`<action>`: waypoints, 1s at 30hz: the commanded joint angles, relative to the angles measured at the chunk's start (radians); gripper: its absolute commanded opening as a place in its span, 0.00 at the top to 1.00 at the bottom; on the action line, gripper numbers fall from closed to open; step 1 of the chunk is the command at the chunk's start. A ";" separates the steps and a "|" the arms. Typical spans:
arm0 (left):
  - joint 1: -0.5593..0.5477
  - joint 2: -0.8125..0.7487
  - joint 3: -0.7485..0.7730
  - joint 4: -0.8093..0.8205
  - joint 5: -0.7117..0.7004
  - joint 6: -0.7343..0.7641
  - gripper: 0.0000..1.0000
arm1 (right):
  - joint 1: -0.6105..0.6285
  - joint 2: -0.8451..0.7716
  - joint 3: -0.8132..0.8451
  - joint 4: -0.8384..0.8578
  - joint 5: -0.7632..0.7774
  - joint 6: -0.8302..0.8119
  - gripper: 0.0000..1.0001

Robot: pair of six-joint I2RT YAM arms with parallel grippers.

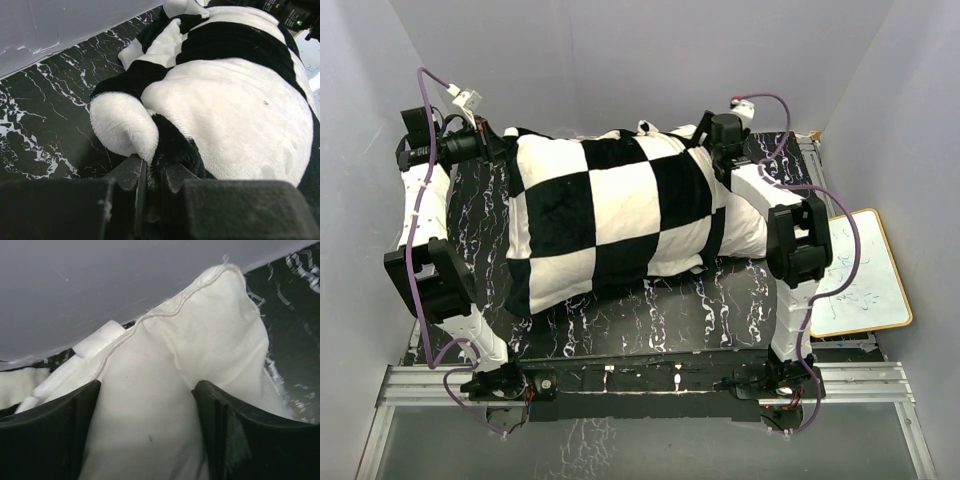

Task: Remove the pillowcase from the pillow
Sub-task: Remove the pillow from the pillowcase.

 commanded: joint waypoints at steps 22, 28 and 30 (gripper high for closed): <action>0.278 -0.263 -0.078 -0.298 -0.474 0.591 1.00 | -0.191 -0.600 -0.818 0.468 0.135 0.486 0.92; 0.384 -0.229 -0.052 -0.281 -0.494 0.618 1.00 | -0.295 -0.705 -0.949 0.519 0.137 0.499 0.92; 0.421 -0.203 -0.028 -0.280 -0.497 0.616 1.00 | -0.334 -0.738 -1.003 0.519 0.128 0.516 0.92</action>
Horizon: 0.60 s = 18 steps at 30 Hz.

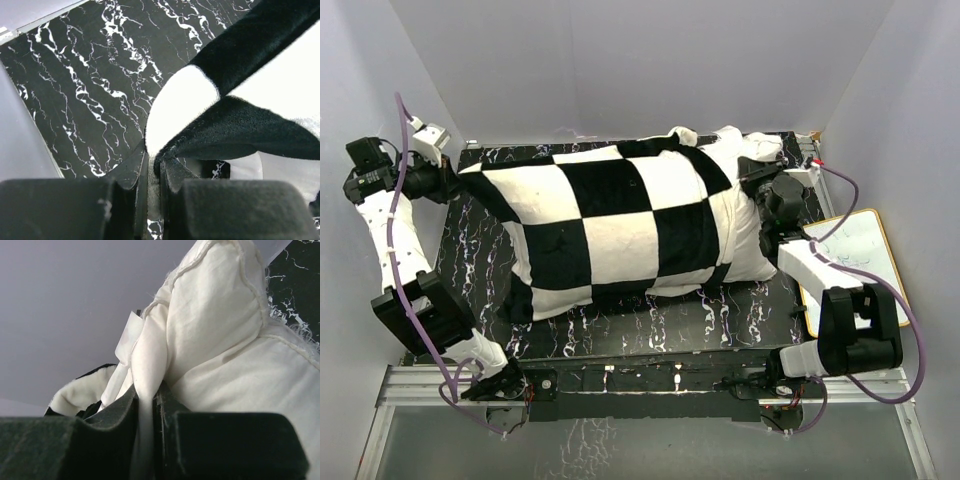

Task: Remove the pillowcase from the pillow
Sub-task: Remove the pillow from the pillowcase.

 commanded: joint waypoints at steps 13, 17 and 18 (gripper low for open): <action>0.207 0.032 -0.005 0.234 -0.302 0.059 1.00 | -0.312 -0.149 -0.200 -0.134 0.346 -0.009 0.92; 0.228 0.052 0.015 0.249 -0.346 0.066 1.00 | -0.328 -0.157 -0.170 -0.181 0.384 -0.058 0.92; 0.236 0.061 0.034 0.245 -0.343 0.063 1.00 | -0.329 -0.159 -0.170 -0.182 0.387 -0.063 0.92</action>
